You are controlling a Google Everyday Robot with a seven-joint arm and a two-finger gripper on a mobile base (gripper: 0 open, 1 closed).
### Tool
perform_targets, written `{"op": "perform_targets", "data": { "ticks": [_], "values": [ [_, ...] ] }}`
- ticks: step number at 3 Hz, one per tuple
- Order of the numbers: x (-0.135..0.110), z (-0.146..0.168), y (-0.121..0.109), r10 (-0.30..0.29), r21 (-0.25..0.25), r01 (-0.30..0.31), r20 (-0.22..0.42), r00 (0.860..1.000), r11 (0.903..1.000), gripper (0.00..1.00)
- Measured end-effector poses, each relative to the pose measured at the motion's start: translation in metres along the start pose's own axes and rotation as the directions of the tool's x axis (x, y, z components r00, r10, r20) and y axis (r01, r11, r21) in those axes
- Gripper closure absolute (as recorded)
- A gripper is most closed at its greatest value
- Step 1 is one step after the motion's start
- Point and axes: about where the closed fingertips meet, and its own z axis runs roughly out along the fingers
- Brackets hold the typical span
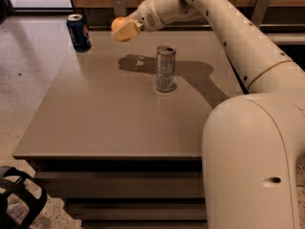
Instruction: Move orange near pepsi can
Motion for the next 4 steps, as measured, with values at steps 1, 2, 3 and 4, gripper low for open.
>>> {"op": "perform_targets", "data": {
  "ticks": [1, 2, 3, 4],
  "values": [
    [0.014, 0.014, -0.005, 0.039, -0.007, -0.039, 0.030, 0.999, 0.9992, 1.00],
    [0.016, 0.039, 0.000, 0.052, -0.044, -0.049, 0.081, 0.995, 0.9978, 1.00],
    [0.015, 0.063, 0.008, 0.055, -0.081, -0.043, 0.140, 0.989, 0.9957, 1.00],
    [0.019, 0.073, 0.011, 0.053, -0.077, -0.041, 0.171, 0.984, 0.9962, 1.00]
  ]
}}
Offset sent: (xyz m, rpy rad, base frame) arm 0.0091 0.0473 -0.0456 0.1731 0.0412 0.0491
